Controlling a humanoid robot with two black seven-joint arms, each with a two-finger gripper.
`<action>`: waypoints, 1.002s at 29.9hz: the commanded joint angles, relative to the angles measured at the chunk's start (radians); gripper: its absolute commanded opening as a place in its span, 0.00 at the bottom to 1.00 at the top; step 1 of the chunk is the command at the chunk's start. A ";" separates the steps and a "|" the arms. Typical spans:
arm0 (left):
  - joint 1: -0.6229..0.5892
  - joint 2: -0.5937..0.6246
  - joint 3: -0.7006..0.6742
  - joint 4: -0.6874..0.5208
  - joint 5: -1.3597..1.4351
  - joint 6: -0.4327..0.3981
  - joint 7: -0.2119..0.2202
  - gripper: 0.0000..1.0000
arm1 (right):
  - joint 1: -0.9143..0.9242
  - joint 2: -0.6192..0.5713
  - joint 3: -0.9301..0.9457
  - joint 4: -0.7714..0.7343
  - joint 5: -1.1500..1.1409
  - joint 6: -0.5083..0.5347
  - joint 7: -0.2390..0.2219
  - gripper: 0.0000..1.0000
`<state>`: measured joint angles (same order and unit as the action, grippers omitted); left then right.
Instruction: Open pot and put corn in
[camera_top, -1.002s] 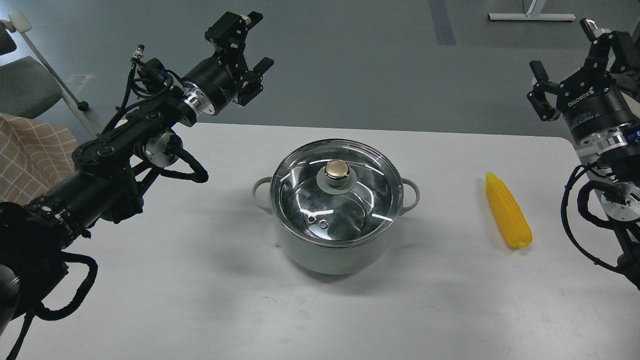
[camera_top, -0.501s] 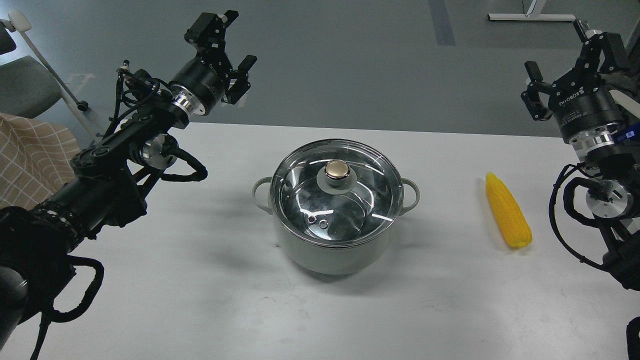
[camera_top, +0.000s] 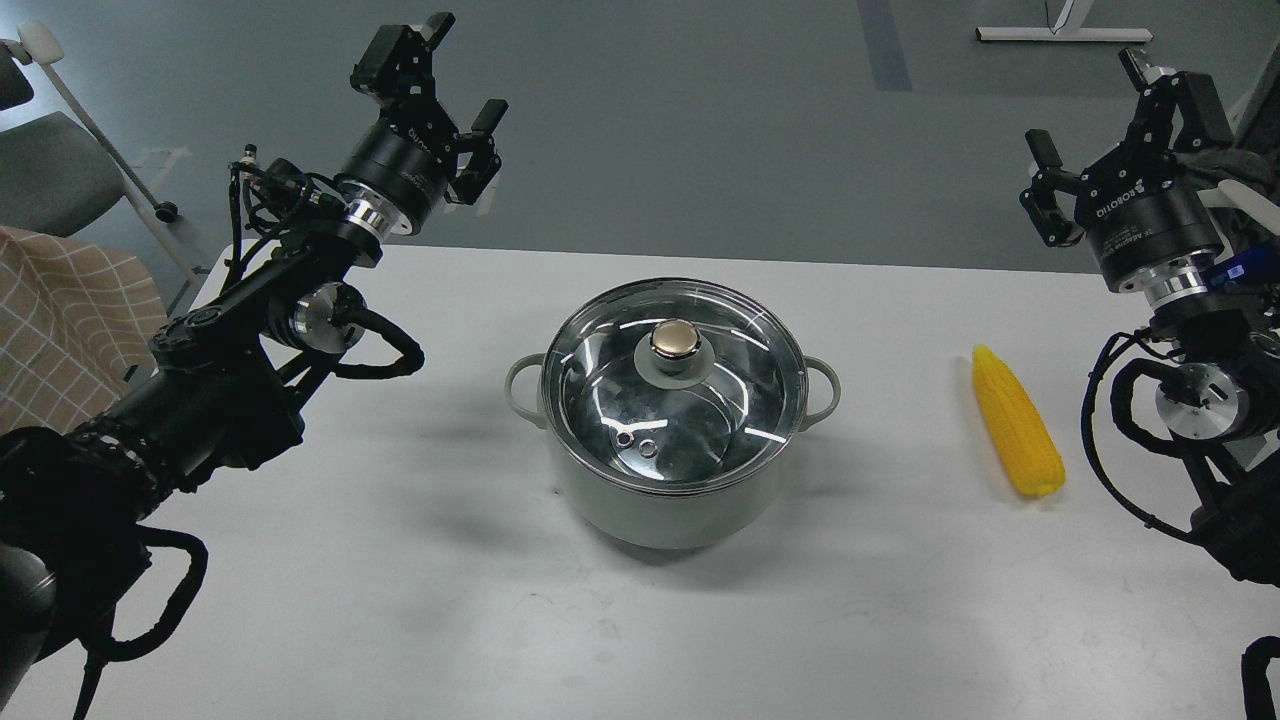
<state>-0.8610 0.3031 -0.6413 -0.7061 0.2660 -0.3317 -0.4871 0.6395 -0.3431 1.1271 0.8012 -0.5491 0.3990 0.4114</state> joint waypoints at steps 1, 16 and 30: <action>0.002 0.002 0.000 -0.029 0.001 -0.010 0.001 0.98 | 0.002 -0.004 -0.001 0.000 0.000 0.006 0.000 1.00; 0.111 0.120 0.012 -0.222 0.022 0.000 0.001 0.98 | -0.006 -0.031 -0.007 0.003 -0.002 0.081 0.000 1.00; 0.108 0.165 0.086 -0.248 0.085 0.075 -0.002 0.98 | -0.014 -0.036 -0.009 0.000 -0.003 0.086 0.001 1.00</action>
<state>-0.7489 0.4505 -0.5530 -0.9391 0.3179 -0.2548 -0.4888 0.6259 -0.3787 1.1172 0.8002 -0.5521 0.4844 0.4111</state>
